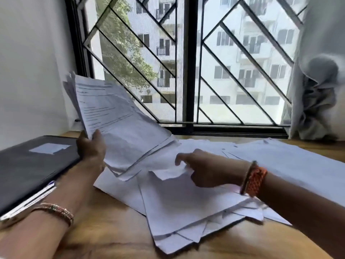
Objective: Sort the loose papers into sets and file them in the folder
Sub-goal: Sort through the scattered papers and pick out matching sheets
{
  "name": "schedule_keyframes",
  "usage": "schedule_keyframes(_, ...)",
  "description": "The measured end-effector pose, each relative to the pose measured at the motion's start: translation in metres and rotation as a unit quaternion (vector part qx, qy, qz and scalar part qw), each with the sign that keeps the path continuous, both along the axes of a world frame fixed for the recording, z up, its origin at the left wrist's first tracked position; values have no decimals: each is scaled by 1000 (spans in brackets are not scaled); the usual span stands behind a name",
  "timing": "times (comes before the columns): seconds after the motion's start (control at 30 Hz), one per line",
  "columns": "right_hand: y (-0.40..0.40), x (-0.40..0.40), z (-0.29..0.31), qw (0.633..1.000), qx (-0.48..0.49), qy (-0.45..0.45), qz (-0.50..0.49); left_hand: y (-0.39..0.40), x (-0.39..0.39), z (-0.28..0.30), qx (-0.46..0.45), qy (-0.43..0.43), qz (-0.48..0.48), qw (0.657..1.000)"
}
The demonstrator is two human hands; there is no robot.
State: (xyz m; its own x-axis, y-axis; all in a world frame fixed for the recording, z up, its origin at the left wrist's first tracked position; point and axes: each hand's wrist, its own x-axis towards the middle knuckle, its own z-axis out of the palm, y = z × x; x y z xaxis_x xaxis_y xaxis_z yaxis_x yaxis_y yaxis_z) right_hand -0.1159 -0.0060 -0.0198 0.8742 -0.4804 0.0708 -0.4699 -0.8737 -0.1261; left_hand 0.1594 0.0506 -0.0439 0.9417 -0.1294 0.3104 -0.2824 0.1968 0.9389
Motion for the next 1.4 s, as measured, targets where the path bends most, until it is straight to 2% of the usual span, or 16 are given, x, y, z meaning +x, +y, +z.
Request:
schedule_keyframes(0.07, -11, -23, 34, 991, 125, -49, 30, 6, -5, 4, 3, -77, 8, 997)
schedule_keyframes(0.1, -13, -39, 54, 972, 212, -86, 52, 9, -10, 8, -7, -112, 6, 994)
schedule_keyframes(0.17, -7, -69, 91, 907, 348, -218, 96, 13, -19, 15, -21, -144, 2, 989)
schedule_keyframes(0.2, -4, -80, 104, 866, 376, -311, 107, 13, -23, 17, -20, -152, 4, 988)
schedule_keyframes(0.3, -15, -98, 113, 757, 364, -537, 84, 7, -33, 14, -37, -137, -29, 989)
schedule_keyframes(0.37, -33, -99, 103, 712, 358, -600, 57, 4, -42, 12, -58, -105, -99, 988)
schedule_keyframes(0.47, -52, -91, 77, 677, 365, -639, 19, 4, -53, 12, -82, -69, -187, 976)
schedule_keyframes(0.57, -57, -81, 54, 682, 361, -636, -21, 6, -62, 13, -103, -65, -246, 962)
schedule_keyframes(0.73, -65, -73, 36, 681, 329, -649, -84, 4, -71, 10, -109, -64, -267, 955)
schedule_keyframes(1.27, -79, -80, 24, 677, 346, -638, -122, 4, -72, 10, -78, -61, -310, 946)
schedule_keyframes(1.4, -77, -78, 22, 687, 302, -643, -153, 3, -71, 8, -68, -54, -313, 946)
